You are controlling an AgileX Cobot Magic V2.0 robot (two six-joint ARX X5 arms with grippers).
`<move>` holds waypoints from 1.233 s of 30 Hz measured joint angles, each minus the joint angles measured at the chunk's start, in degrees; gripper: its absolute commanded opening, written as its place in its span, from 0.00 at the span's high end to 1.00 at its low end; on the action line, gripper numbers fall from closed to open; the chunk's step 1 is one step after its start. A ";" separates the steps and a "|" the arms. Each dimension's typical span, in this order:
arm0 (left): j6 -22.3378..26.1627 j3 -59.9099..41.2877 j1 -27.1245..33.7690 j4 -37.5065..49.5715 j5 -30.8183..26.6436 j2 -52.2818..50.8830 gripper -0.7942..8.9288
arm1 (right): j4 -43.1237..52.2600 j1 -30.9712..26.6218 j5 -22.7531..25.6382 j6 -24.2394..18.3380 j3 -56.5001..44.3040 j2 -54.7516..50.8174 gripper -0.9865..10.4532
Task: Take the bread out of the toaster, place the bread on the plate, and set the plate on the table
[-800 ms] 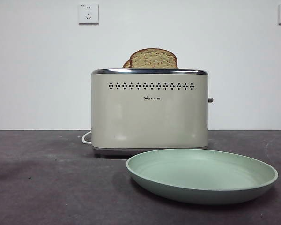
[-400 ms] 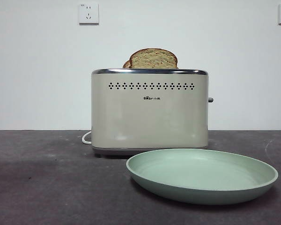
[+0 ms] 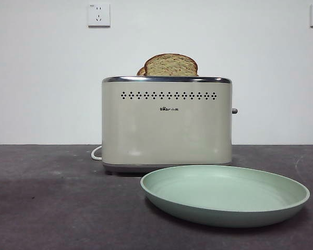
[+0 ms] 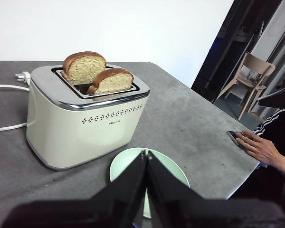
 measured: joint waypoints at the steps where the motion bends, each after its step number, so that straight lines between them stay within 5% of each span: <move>1: 0.00 0.00 0.00 0.00 0.00 0.00 0.76 | 0.00 0.00 0.00 -0.04 0.00 0.00 0.77; 4: 0.02 0.00 0.00 -0.02 0.00 0.00 0.39 | 0.00 0.00 0.00 -0.13 0.00 -0.04 0.55; 5: 0.02 0.00 0.00 0.00 0.00 0.00 0.37 | 0.00 0.00 0.00 -0.15 -0.02 -0.07 0.49; 12: 0.04 0.00 -0.02 0.74 0.02 0.33 0.37 | 0.00 0.00 0.02 -0.13 0.00 -0.04 0.44; 24: 0.20 1.14 -0.68 14.62 0.07 10.29 0.37 | 0.00 0.00 0.00 -0.15 -0.02 0.81 0.44; 32: 0.90 7.48 -7.74 23.02 -1.79 24.44 0.37 | 0.00 0.00 0.02 -0.15 -0.02 3.50 0.44; 37: 5.01 14.14 -15.02 23.21 -10.01 35.15 0.37 | 0.00 0.00 0.07 -0.15 -0.02 4.90 0.44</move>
